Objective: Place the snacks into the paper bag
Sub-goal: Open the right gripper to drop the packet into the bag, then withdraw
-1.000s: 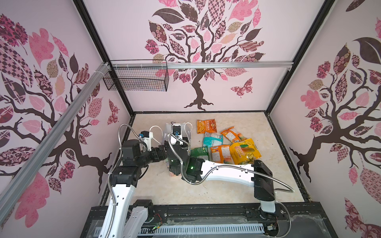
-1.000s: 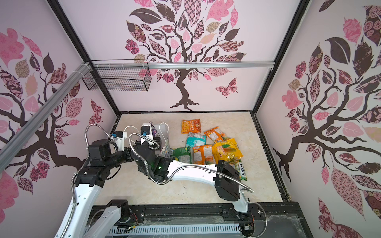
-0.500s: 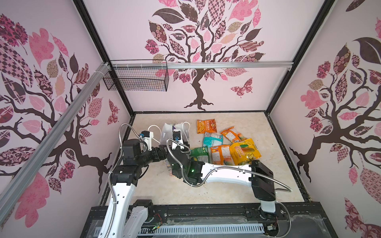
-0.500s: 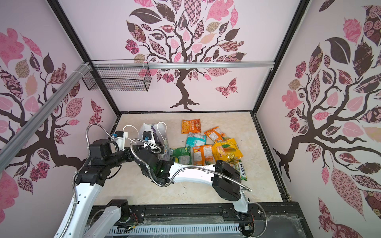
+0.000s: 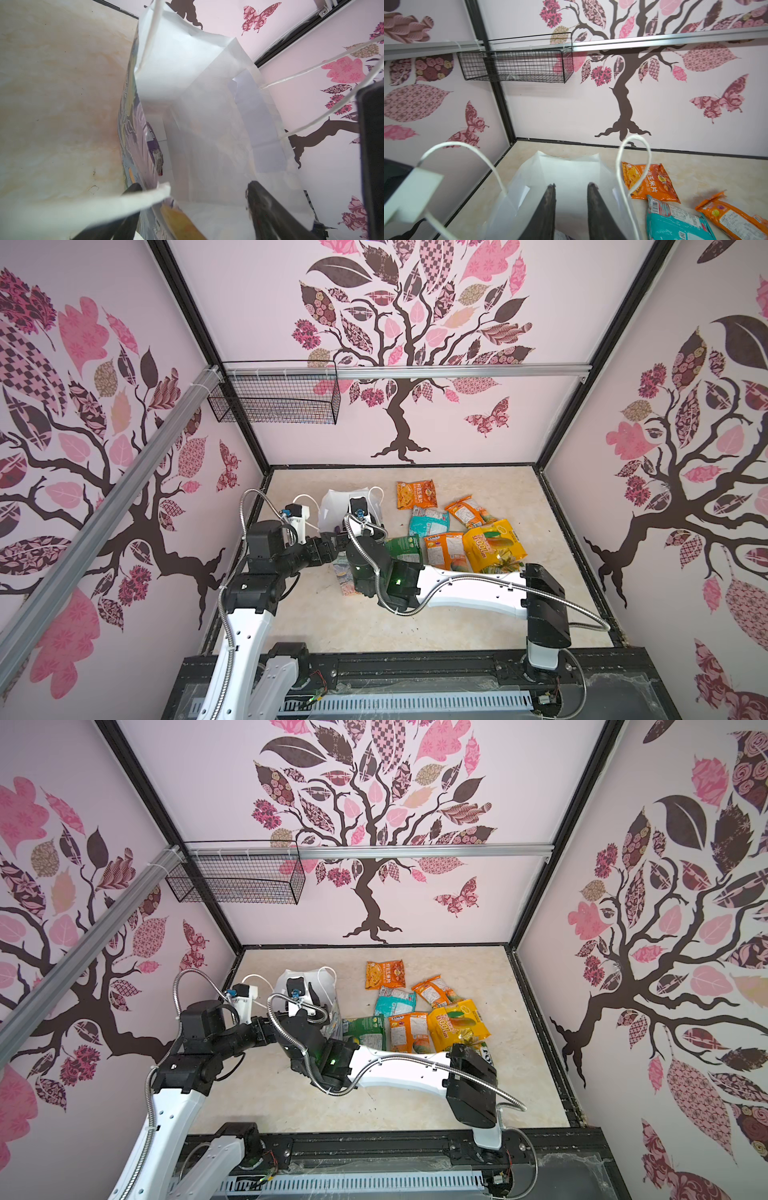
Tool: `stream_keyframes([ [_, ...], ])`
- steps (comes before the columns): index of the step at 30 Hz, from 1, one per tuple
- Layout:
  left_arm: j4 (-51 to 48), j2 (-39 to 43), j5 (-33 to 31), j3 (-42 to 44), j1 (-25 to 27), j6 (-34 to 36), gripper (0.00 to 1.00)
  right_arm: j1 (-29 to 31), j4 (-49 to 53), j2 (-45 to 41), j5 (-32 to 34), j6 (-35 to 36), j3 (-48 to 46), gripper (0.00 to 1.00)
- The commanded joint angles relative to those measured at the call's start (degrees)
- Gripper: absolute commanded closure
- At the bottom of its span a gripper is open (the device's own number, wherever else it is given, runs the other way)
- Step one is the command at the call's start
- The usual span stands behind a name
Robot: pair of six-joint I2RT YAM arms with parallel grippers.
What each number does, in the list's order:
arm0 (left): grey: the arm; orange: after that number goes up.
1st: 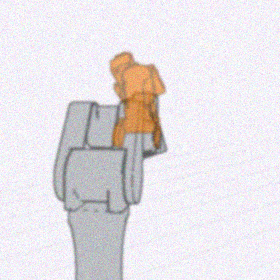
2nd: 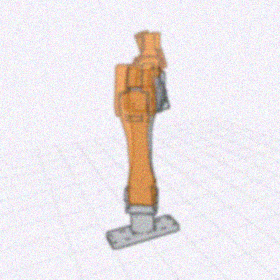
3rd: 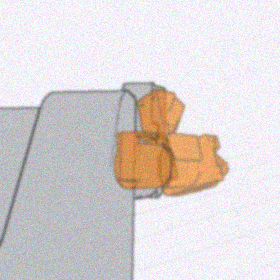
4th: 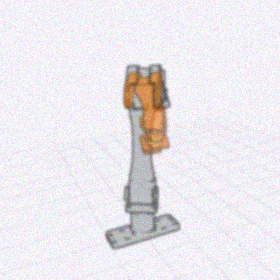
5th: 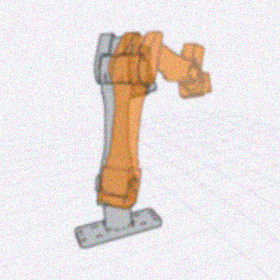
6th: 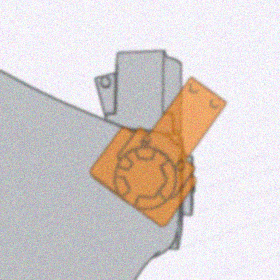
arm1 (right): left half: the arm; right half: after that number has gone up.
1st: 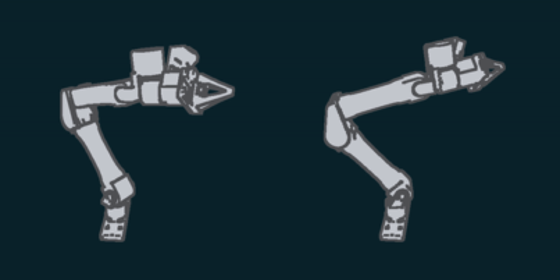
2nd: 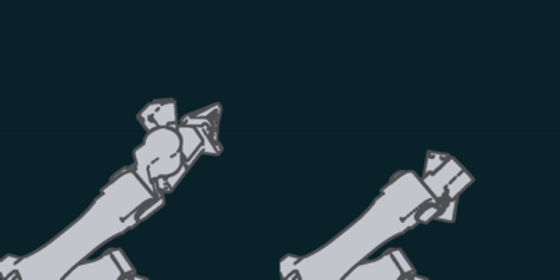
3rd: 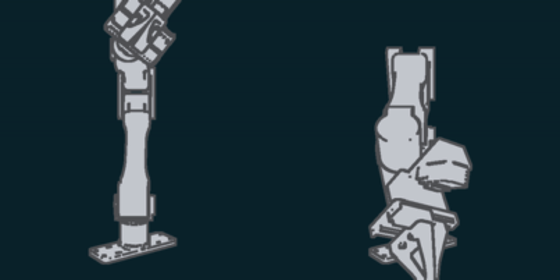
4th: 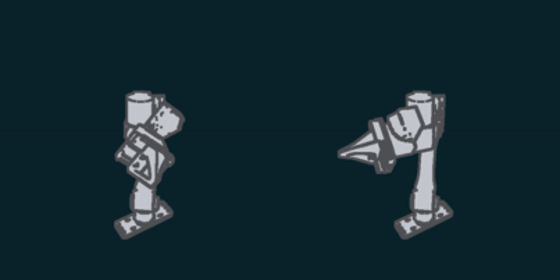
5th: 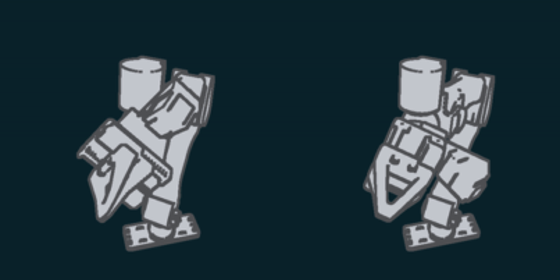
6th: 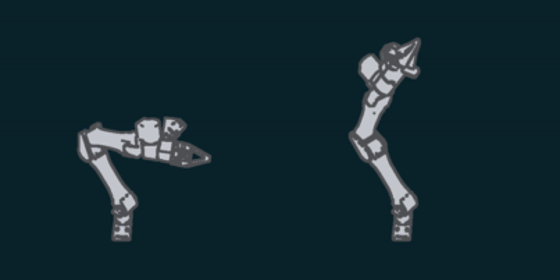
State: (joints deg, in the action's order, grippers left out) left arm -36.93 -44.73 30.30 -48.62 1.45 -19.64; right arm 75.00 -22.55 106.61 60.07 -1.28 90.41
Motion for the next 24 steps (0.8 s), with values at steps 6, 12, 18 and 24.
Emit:
stream_keyframes([
  [6,-1.42,2.86,-3.8,0.72,0.24,0.83,0.21,2.2,17.02,-12.43,-13.02,-7.42,2.49,0.7],
  [12,-2.06,6.32,-8.14,0.73,0.23,0.64,0.22,2.32,33.65,-23.23,-19.78,-13.8,-1.17,0.69],
  [18,-2.69,9.06,-10.68,0.68,0.22,0.72,0.22,2.32,45.81,-37.31,-21.75,-22.52,-12.99,0.67],
  [24,-2.8,10.05,-12.55,0.9,0.29,0.64,0.22,1.85,58.08,-46.84,-19.84,-34.87,-24.22,0.65],
])
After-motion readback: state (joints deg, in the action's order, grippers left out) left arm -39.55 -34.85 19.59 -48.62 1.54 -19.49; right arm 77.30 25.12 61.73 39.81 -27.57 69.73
